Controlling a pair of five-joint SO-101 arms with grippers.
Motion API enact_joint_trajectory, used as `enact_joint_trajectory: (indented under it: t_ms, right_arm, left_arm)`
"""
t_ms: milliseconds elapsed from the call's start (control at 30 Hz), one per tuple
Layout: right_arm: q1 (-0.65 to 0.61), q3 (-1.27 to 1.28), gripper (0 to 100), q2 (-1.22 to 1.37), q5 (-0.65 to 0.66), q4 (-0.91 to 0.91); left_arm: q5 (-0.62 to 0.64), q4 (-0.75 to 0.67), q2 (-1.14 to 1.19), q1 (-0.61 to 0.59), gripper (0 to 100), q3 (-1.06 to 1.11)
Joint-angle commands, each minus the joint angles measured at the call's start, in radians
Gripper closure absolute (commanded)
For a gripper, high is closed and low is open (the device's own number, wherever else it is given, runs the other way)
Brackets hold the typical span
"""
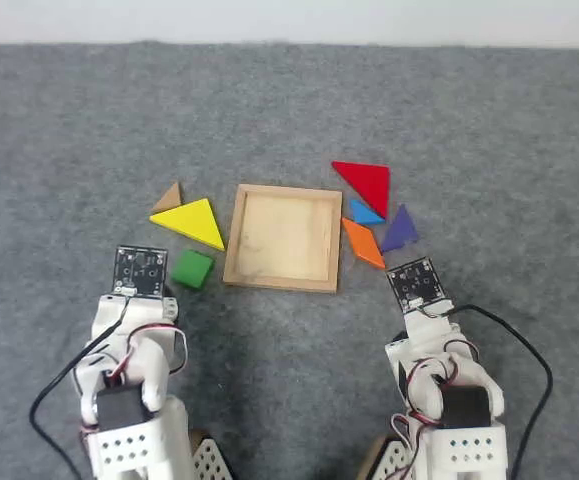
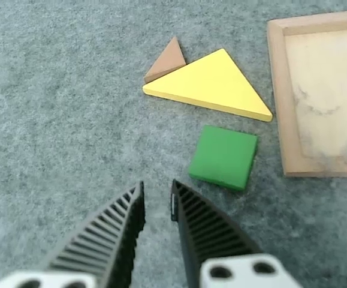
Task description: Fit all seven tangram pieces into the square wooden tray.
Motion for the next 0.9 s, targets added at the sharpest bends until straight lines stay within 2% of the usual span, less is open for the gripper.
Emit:
enact_joint_trajectory:
  t_ms: [0,167,267,400,600,767,867]
  right_arm:
    - [0.007,0.014,99.2,-0.019,0.005,0.002]
    - [0.007,0.014,99.2,-0.019,0.005,0.002]
    - [0.007,0.014,99.2,-0.019,0.005,0.002]
    - [0.007,0.014,99.2,-0.019,0.005,0.002]
    - [0.012,0.014,99.2,-0.019,0.005,0.002]
    - [0.012,0.014,99.2,-0.019,0.005,0.002]
    - [0.012,0.014,99.2,-0.019,0.005,0.002]
  left_arm:
    - [0.0,0.051,-0.015,-0.006,91,-0.117]
    - [0.046,0.072,-0.008,0.0,90,-0.239]
    - [0.078,0.072,0.091,0.009,90,-0.314]
    - [0.13,0.066,0.411,0.101,90,-0.444]
    - [0.341,0.057,0.954,0.141,90,-0.76]
    - [0.595,0.064,1.304,0.146,78,-0.96]
    - [0.68,0.064,1.467,0.147,74,-1.055]
